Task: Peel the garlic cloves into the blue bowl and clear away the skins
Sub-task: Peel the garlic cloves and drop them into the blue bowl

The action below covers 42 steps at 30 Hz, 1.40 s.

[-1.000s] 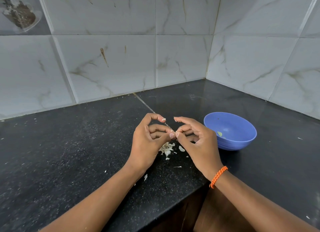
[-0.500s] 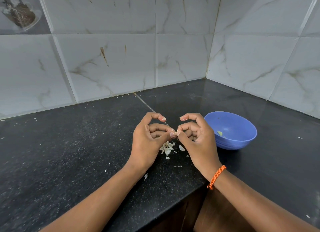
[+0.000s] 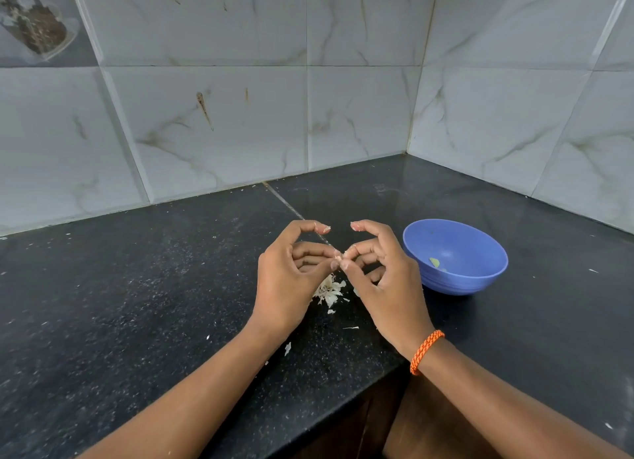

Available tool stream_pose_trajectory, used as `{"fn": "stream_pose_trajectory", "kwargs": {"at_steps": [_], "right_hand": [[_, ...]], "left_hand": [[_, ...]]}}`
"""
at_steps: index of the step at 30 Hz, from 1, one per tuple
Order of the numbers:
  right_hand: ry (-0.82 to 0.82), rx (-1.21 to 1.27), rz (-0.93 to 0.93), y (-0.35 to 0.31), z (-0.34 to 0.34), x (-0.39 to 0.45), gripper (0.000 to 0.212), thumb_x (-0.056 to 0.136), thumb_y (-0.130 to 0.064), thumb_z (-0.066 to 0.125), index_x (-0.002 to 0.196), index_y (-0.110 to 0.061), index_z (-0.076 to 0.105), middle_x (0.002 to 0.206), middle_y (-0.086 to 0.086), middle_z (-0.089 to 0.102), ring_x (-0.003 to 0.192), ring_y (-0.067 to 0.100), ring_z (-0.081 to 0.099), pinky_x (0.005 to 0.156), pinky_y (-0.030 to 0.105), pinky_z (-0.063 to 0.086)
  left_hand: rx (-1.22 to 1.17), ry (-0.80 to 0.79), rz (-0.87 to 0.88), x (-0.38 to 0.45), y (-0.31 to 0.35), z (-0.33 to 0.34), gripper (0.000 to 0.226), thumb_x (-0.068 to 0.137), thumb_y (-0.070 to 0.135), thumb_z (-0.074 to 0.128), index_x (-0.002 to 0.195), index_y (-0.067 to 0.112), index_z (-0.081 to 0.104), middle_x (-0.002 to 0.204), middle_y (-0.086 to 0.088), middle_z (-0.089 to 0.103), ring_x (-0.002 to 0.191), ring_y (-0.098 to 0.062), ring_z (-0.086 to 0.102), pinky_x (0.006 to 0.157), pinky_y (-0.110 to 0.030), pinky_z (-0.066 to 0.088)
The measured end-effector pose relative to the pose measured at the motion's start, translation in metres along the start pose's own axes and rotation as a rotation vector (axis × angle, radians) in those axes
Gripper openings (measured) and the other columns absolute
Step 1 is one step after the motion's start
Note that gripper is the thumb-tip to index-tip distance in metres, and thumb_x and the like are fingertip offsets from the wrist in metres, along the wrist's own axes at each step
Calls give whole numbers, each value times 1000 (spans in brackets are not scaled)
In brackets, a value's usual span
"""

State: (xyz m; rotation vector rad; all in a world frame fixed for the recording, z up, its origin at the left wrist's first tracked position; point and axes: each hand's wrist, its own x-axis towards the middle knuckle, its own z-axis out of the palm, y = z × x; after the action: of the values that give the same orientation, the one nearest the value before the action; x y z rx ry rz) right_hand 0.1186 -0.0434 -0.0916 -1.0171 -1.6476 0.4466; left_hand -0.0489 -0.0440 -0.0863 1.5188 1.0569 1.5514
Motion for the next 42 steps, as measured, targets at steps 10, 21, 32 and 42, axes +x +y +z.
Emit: {"fn": "stream_pose_trajectory", "kwargs": {"at_steps": [10,21,32,42], "right_hand": [[16,-41,-12,0,0,0,53,95,-10,78,141,-25,58,91,-14,74,85,5,74,69,19,60],[16,247,93,-1,-2,4,41,95,2,72,123,-20,53,83,0,76,62,14,63,60,28,54],[-39,455,204,6,-2,4,39,99,0,69,127,-16,48,91,12,78,67,6,66,68,19,48],[-59,141,80,13,-2,1,40,111,-10,50,146,-30,50,103,-5,73,84,18,67,63,37,61]], "left_hand": [[123,-12,75,-3,3,4,54,89,-4,85,130,25,66,95,1,81,90,-16,81,85,-31,66],[-91,-25,-22,-2,3,4,62,86,-8,86,135,20,61,97,-11,82,88,-30,82,88,-39,67],[-239,-62,-107,0,2,2,68,82,-12,86,138,16,60,100,-18,81,86,-31,80,80,-30,63],[-92,-26,-10,1,-5,1,67,84,-10,86,135,27,62,111,-5,66,81,-47,76,75,-33,63]]}}
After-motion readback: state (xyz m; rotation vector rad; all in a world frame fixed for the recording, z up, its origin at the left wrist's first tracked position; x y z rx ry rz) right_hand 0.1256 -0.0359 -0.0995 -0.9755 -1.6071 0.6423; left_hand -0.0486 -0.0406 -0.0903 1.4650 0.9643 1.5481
